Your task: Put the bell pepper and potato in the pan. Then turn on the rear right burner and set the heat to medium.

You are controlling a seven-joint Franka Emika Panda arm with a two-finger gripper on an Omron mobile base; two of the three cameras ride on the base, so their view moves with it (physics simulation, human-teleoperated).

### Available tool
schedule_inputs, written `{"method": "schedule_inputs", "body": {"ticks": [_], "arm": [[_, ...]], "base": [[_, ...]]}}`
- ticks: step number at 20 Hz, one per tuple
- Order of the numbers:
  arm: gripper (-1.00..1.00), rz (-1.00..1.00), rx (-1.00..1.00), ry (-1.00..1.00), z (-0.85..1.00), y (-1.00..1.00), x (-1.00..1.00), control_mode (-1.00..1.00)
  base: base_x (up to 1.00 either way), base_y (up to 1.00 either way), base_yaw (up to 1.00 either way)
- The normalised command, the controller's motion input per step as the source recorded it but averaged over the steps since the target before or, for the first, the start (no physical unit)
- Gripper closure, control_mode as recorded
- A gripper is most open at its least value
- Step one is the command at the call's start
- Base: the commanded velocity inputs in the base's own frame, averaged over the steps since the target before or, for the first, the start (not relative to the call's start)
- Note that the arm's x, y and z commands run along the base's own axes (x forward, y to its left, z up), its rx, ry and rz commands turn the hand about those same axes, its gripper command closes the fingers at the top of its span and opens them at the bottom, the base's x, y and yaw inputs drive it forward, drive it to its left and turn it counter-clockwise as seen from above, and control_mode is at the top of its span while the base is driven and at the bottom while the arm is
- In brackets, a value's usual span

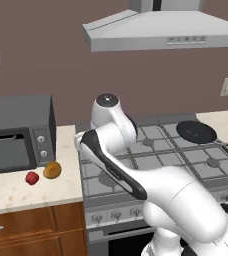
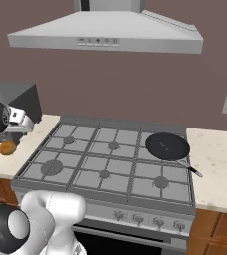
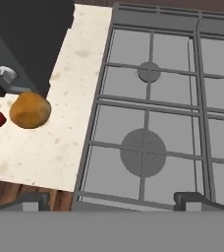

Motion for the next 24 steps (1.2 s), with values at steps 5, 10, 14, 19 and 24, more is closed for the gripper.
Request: {"method": "schedule_inputs", "body": {"ticks": [5,10,14,19,24], "arm": [[-1.0,0.04,0.02,-0.04,-0.03,0.2,-0.04,-1.0],[-1.0,0.09,0.22,0.0,-0.25,0.0,-0.06,-1.0],[-1.0,0.09,0.28,0.05,-0.02,0.03,0.12,-1.0],[-1.0,0.08,0.16,0.16,0.0,0.19,0.08,-1.0],[-1.0,0.11,-0.05,0.02,-0.02,0.49,0.0,-1.0]], "base": [[0.0,0.0,0.0],[0.0,0.0,0.0],[0.0,0.0,0.0],[0.0,0.0,0.0],[0.0,0.0,0.0]]}}
